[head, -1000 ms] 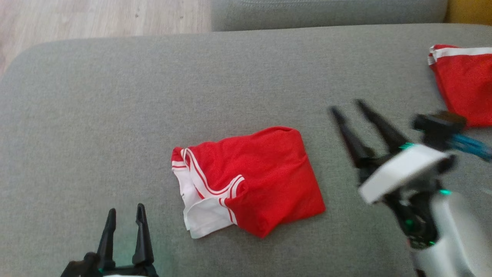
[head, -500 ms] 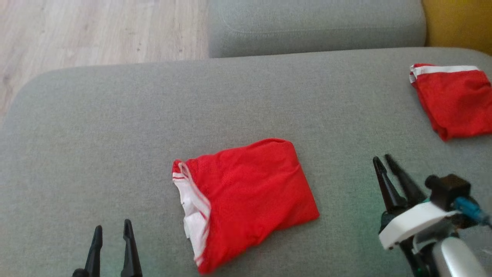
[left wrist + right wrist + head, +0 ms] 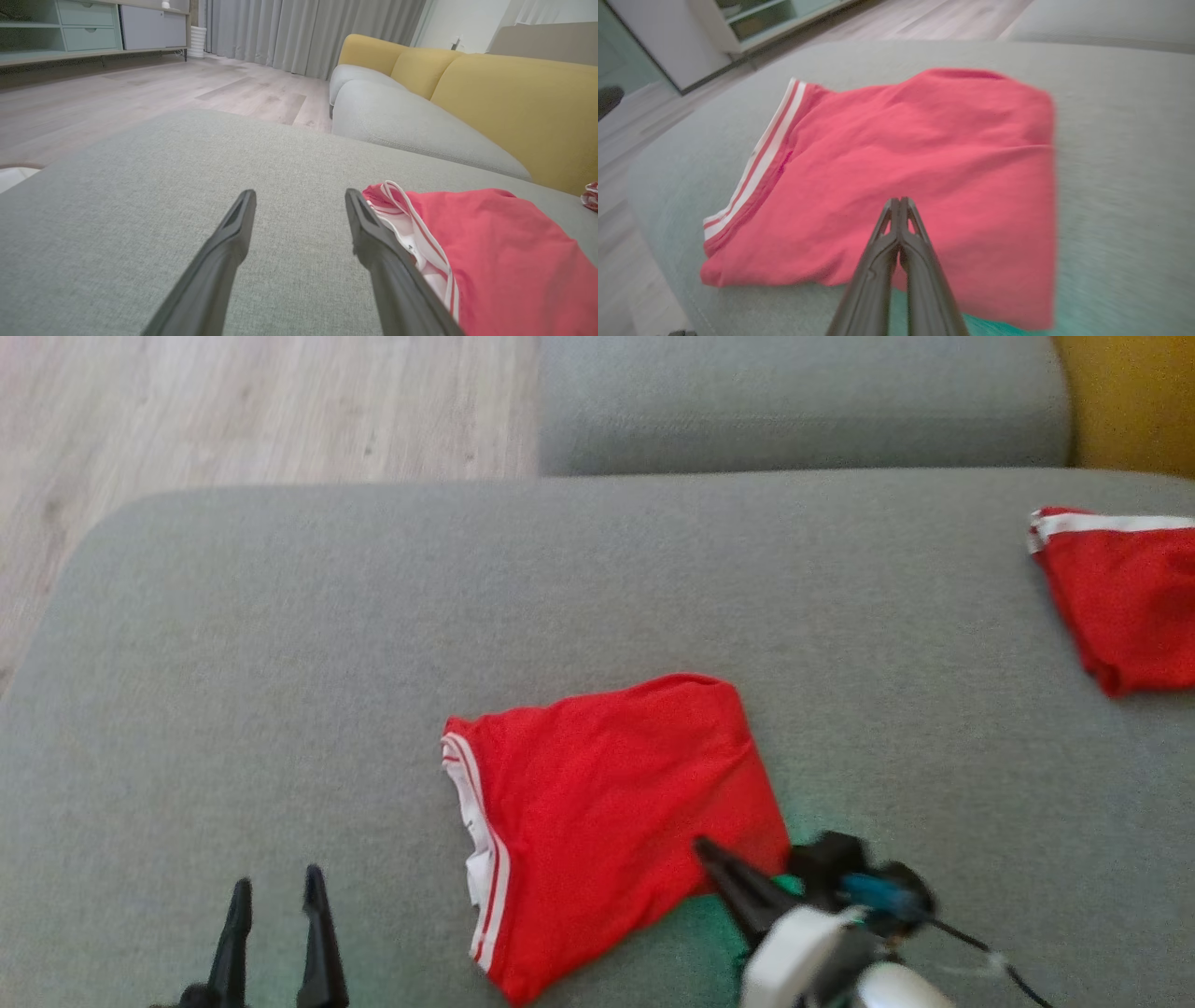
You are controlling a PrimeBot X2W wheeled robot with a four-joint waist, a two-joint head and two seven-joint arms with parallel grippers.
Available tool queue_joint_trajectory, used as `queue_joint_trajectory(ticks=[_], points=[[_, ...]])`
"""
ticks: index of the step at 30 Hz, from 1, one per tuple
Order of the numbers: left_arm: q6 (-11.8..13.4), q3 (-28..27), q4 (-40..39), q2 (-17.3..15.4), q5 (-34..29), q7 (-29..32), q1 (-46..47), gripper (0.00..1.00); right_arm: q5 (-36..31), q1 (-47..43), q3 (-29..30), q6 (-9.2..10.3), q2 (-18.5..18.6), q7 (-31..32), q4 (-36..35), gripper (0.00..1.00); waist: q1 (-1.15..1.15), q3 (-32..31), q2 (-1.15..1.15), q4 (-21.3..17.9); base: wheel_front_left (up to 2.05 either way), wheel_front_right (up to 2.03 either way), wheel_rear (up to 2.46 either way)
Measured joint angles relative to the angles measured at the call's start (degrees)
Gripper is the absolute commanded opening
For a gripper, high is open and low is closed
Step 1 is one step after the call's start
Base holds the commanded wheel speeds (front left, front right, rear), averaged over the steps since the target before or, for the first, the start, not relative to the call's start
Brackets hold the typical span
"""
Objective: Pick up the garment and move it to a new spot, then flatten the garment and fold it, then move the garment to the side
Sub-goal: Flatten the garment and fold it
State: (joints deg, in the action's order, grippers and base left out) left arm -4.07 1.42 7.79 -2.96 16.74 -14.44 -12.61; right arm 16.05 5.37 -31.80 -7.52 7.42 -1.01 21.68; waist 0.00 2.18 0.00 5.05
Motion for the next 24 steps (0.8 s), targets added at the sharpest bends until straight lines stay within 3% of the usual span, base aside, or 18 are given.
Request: queue_joint_trajectory(ticks=[10,16,21,22,24], points=[[-0.04,2.77,0.76,0.03,0.43,-0.01,4.95,1.0,3.34,13.76,-14.32,0.0,-3.26,3.5,16.04,0.0,0.01,3.59,0.0,5.07,0.0,0.0,0.0],[0.02,2.99,1.29,0.02,1.01,-0.01,5.29,1.0,10.11,17.67,-23.54,0.0,-3.36,6.11,16.34,0.0,0.01,4.29,0.0,7.5,0.0,0.0,0.0],[0.56,2.86,1.19,0.02,1.35,0.0,5.25,1.0,12.29,18.12,-24.46,0.0,-3.46,4.59,16.33,0.0,0.0,3.78,0.0,6.81,0.0,0.0,0.0],[0.57,2.83,1.13,0.02,1.57,-0.01,5.25,1.0,12.28,18.41,-23.77,0.0,-3.46,3.92,16.4,0.27,0.0,3.62,0.0,6.48,0.0,0.0,0.0],[0.6,2.59,1.0,0.03,1.6,0.0,5.19,1.0,11.88,19.04,-20.83,0.0,-3.47,2.05,16.39,0.62,0.0,3.21,0.0,5.71,0.0,0.0,0.0]])
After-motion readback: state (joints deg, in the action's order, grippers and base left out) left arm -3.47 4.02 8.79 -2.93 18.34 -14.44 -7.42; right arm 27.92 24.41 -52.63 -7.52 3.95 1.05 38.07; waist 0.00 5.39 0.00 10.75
